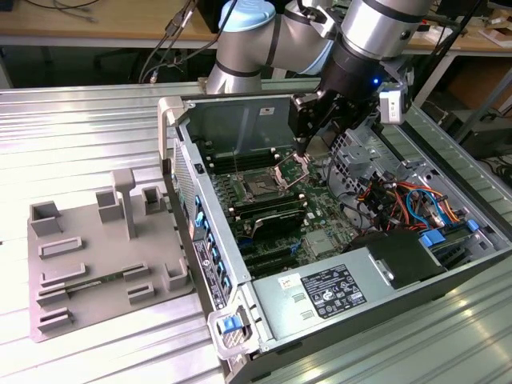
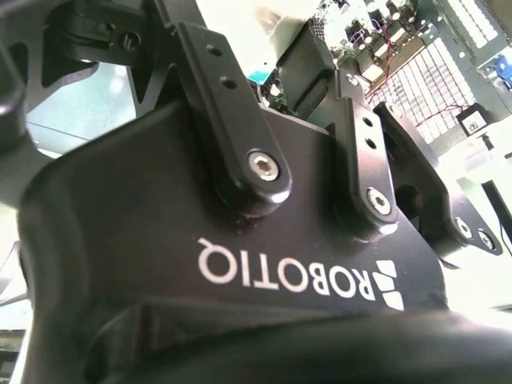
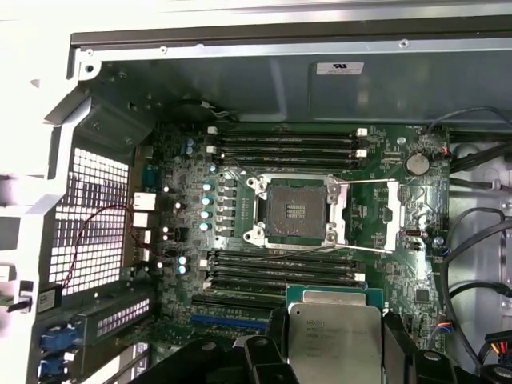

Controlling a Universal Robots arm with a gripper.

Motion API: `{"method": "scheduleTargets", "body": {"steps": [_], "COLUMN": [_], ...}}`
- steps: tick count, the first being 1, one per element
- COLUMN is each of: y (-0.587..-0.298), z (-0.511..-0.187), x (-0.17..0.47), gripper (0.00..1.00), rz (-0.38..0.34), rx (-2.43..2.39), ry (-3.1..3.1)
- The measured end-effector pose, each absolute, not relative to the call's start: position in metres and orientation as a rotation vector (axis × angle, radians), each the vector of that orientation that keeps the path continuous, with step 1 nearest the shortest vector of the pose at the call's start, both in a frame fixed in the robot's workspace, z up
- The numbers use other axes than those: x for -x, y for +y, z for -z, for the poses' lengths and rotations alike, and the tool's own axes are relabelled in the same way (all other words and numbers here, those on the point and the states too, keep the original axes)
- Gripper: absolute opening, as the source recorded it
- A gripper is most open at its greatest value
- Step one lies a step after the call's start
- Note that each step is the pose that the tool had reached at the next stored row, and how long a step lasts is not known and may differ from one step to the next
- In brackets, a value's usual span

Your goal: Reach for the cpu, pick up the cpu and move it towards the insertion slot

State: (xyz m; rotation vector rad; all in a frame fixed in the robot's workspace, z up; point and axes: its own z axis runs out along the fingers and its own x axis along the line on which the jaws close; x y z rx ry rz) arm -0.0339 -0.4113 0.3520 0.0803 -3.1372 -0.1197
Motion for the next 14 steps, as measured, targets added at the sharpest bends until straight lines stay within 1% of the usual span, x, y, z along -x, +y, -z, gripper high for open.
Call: {"method": "scheduleTargets", "body": {"steps": [14], "y": [-0.4042], "z": [-0.3457], "x": [0.0271], "gripper": [0.55], "rz": [0.119], "rx": [-0.080], "ry": [-3.137]}}
